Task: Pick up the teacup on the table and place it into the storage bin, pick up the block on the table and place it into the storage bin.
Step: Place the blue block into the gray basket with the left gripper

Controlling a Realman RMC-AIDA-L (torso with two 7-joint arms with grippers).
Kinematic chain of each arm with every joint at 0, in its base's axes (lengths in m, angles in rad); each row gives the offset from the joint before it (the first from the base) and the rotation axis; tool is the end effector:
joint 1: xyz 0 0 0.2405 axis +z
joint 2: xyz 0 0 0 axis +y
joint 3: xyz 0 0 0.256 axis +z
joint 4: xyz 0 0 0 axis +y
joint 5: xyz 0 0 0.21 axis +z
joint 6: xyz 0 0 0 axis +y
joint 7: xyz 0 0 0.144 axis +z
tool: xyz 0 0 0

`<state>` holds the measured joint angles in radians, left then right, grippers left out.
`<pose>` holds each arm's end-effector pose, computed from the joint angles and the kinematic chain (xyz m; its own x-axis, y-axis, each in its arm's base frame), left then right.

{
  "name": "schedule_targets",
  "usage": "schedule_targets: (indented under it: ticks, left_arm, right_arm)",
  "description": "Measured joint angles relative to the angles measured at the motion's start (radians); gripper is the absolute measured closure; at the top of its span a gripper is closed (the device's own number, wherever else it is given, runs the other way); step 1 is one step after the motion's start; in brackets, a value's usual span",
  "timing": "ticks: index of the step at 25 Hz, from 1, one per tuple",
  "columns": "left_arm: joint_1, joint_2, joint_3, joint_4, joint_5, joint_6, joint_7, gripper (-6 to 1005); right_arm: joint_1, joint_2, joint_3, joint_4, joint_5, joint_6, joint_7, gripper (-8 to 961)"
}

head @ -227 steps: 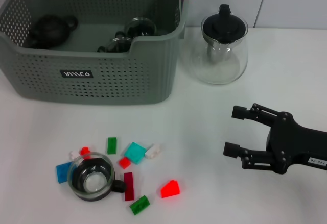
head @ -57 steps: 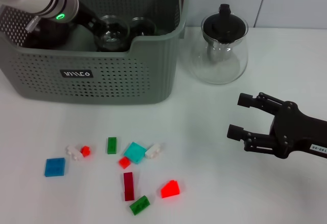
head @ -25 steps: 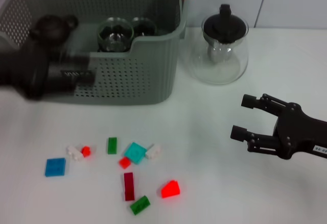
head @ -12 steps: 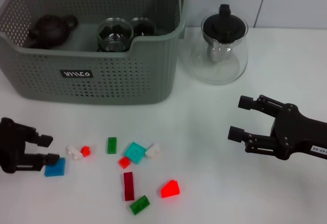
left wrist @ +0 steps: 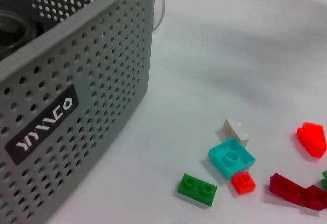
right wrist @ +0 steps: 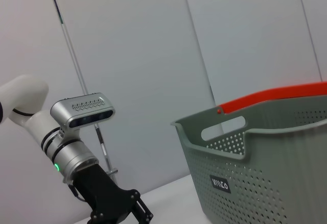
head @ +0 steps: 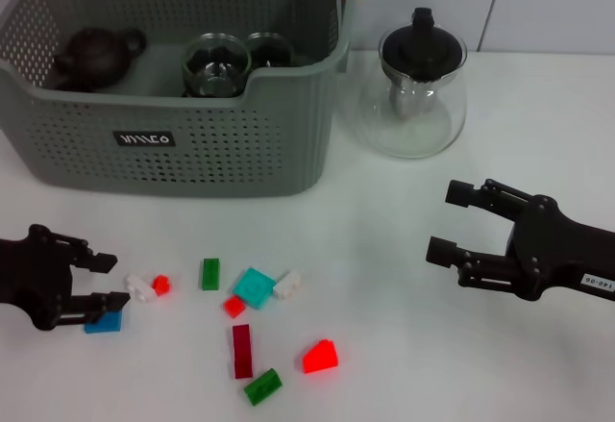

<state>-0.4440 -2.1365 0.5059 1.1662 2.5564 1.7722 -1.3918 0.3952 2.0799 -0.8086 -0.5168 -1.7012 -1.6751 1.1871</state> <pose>-0.3103 0.2876 0.0640 0.9286 0.3688 0.0399 0.3637 -0.8838 -0.2944 0.2690 0.2813 -0.0127 0.6575 -0.2728 -0.7023 -0.4427 -0.8942 -0.0671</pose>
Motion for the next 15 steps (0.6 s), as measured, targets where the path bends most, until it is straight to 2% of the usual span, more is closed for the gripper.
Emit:
schedule_targets:
  ticks: [7, 11, 15]
  left_arm:
    - [0.026, 0.002, -0.012, -0.023, -0.014, -0.012, 0.009, 508]
    - [0.023, 0.008, -0.103, -0.063, -0.057, -0.009, 0.008, 494]
    - [0.028, 0.029, -0.164, -0.144, -0.103, -0.001, 0.028, 481]
  right_arm:
    - [0.001, 0.000, -0.001, 0.000, 0.000, 0.000, -0.001, 9]
    - [0.001, 0.002, -0.001, 0.001, 0.000, 0.002, -0.005, 9]
    - [-0.001, 0.003, -0.001, 0.002, 0.000, 0.003, -0.006, 9]
